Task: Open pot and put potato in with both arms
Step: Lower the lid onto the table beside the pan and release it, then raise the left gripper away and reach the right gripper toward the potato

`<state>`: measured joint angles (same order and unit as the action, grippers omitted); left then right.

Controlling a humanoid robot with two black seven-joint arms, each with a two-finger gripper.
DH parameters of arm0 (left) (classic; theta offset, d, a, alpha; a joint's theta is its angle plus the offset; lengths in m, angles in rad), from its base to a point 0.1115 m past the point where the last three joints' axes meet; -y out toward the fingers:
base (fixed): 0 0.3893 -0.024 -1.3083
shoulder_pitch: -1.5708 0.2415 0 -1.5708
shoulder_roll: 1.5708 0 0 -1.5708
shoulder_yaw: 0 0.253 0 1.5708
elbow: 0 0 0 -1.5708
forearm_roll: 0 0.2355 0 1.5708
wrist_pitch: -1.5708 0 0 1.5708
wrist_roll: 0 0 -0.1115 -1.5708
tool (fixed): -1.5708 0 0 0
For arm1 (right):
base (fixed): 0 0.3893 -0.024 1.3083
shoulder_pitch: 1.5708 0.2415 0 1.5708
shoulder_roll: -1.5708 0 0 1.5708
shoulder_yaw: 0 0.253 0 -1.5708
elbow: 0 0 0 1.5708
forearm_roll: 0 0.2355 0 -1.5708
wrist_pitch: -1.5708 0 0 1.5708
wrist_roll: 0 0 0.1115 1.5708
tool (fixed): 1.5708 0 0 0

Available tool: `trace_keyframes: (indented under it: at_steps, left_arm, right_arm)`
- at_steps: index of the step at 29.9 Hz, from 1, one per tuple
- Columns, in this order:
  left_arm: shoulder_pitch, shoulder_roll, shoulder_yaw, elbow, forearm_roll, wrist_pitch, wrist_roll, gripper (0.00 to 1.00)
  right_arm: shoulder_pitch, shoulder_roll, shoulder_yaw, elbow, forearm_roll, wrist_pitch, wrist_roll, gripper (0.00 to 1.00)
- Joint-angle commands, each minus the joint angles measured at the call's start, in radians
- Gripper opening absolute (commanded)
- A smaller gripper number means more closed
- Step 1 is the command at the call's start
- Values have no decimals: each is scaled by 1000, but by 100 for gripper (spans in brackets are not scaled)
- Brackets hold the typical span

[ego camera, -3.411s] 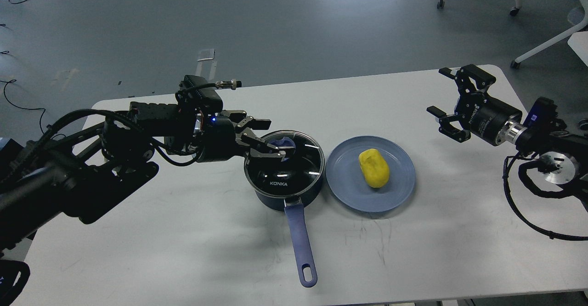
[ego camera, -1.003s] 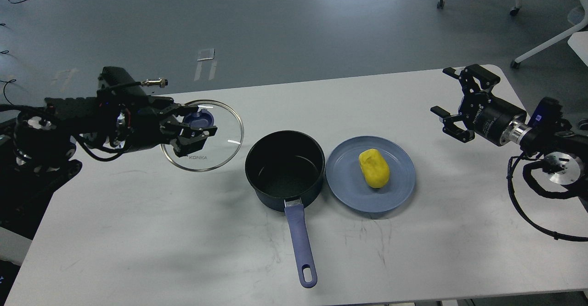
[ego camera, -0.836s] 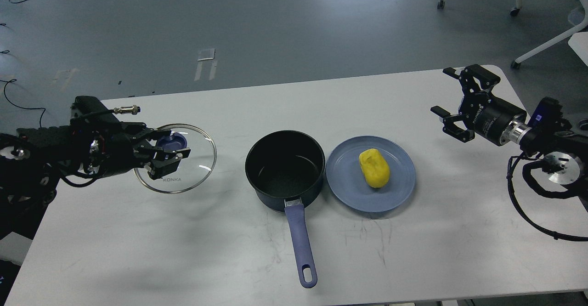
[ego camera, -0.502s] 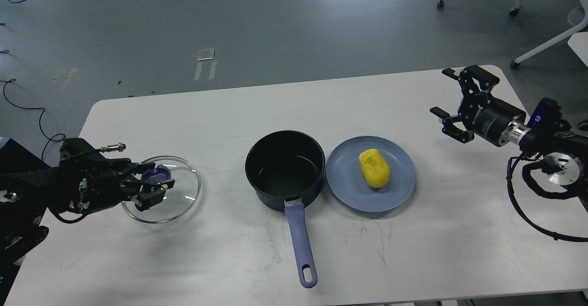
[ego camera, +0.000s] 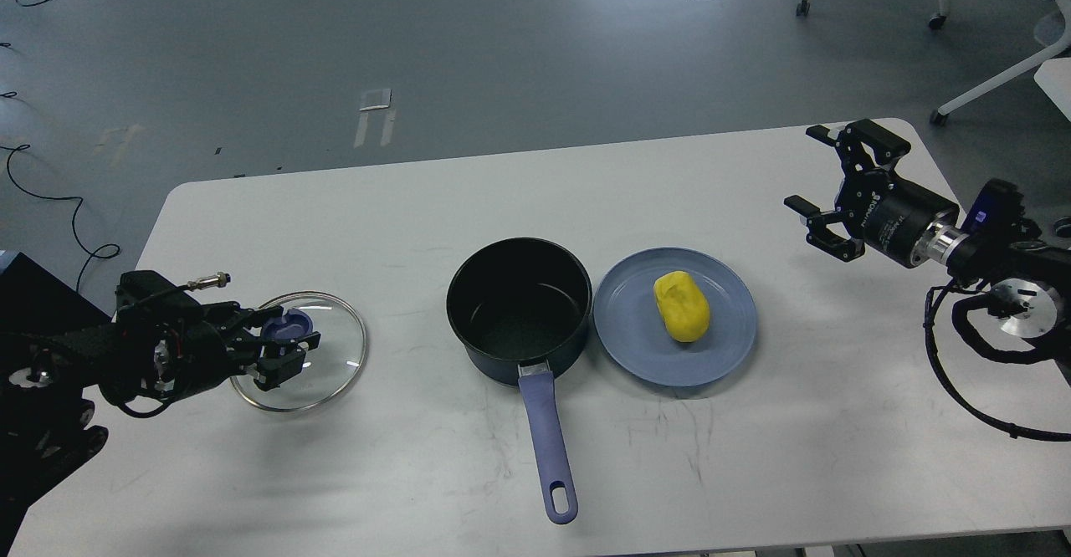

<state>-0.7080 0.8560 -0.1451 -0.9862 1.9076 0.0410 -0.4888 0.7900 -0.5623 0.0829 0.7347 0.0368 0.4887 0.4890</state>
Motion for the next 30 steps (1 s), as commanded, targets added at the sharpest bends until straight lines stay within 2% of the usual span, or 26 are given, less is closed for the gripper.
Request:
trace_keyframes:
  at_steps: [1,2,3,4,6,12,14,17,19,21,24,25,28,30]
  left_arm:
    - [13,-12,-1,20,-22,16,0,71]
    - [13,-15,-1,21,-24,17,0,72]
    - [12,-17,-2,21,-25,19,0,77]
    - [12,-17,-4,21,-30,19,0,88]
    - [10,-14,-4,20,-54,17,0,97]
    - [-65,14,-4,-15,-269,-36,0,98]
    - [-132,43,-1,-43,-352,-117,0,98]
    - [-238,61,-5,-77,-584,-301,0,98]
    - [-295,60,-5,-77,-786,-387,0,98]
    - [-323,52,-5,-77,-990,-436,0,98]
    - [-331,38,-7,-77,-1249,-454,0,98]
    - [-331,38,-7,-77,-1250,-454,0,98]
    - [-331,26,-7,-77,-1354,-455,0,98]
    - [-326,25,-5,-77,-1357,-461,0,98]
  right_arm:
    - [0,-2,0,0,0,0,0,98]
    - [0,-2,0,2,0,0,0,98]
    - [0,-4,0,2,0,0,0,98]
    - [0,-4,0,3,0,0,0,98]
    - [0,-4,0,3,0,0,0,98]
    - [11,-30,0,23,-20,0,0,98]
    - [21,-57,0,46,-69,0,0,98]
    - [87,-106,-2,93,-240,0,0,98]
    - [133,-131,-3,132,-398,0,0,98]
    - [194,-148,-23,167,-551,0,0,98]
    - [325,-154,-122,210,-754,0,0,98]
    - [325,-154,-123,210,-755,0,0,98]
    - [478,-142,-283,224,-876,0,0,98]
    - [589,-81,-417,227,-957,0,0,98]
